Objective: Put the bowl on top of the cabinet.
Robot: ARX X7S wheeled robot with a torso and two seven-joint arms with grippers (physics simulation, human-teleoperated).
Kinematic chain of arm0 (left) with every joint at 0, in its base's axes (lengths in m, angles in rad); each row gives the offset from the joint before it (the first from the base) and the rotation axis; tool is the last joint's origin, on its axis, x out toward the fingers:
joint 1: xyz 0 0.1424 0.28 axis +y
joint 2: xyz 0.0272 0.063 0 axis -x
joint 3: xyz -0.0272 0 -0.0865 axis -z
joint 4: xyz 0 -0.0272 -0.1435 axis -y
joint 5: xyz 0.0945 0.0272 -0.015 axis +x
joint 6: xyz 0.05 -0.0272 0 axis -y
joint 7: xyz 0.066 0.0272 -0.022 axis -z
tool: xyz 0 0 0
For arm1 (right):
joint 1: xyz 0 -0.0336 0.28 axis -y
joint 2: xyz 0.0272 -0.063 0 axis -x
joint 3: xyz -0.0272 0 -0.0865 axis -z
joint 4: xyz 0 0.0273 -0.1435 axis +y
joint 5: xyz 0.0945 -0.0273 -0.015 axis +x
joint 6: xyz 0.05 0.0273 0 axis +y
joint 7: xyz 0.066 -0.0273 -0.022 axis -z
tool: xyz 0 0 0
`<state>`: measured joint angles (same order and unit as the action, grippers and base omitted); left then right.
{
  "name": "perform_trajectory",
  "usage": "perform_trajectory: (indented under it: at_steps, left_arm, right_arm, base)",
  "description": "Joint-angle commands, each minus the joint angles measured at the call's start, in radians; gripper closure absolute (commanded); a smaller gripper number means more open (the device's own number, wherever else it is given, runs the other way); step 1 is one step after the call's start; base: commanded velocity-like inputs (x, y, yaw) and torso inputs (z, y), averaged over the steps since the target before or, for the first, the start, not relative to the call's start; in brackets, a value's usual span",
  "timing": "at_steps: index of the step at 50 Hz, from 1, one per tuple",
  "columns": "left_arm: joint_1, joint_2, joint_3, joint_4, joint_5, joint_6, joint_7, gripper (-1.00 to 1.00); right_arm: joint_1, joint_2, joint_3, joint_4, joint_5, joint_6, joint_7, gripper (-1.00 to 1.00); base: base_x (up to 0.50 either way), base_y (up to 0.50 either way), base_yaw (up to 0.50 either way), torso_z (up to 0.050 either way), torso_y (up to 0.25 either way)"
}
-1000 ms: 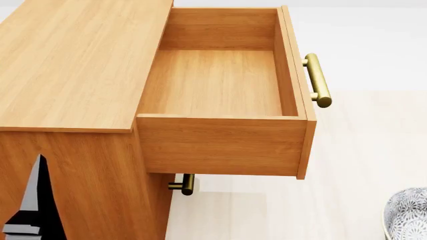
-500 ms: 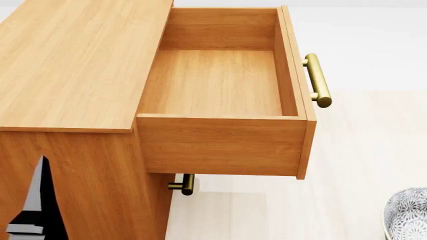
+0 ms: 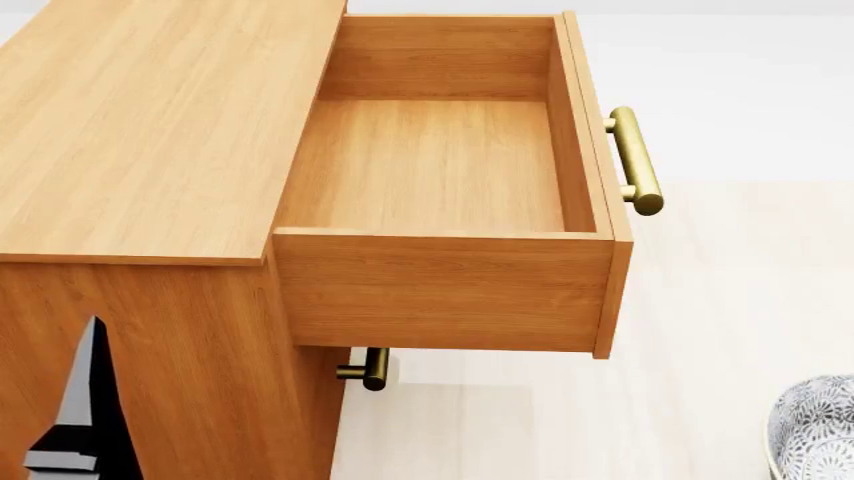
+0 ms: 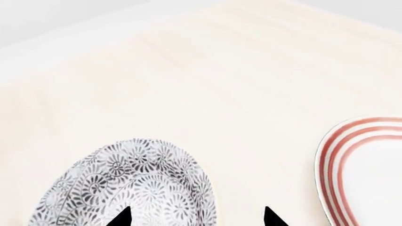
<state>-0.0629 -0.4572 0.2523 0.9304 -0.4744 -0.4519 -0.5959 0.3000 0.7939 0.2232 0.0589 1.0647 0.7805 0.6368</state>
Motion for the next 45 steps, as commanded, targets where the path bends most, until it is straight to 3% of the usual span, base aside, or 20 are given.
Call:
perform_trajectory:
  at_steps: [1, 45]
  left_arm:
    - [0.002, 0.010, -0.012, -0.005, 0.002, 0.027, 0.027, -1.00]
    - [0.004, -0.001, 0.022, -0.042, 0.021, 0.068, 0.024, -1.00]
  right_arm:
    - [-0.046, -0.041, 0.026, 0.031, -0.075, -0.061, -0.032, -1.00]
    - [-0.091, -0.124, -0.015, 0.153, -0.184, -0.242, -0.148, -1.00]
  base:
    - [0.00, 0.00, 0.00, 0.000, 0.000]
    - [0.00, 0.00, 0.00, 0.000, 0.000]
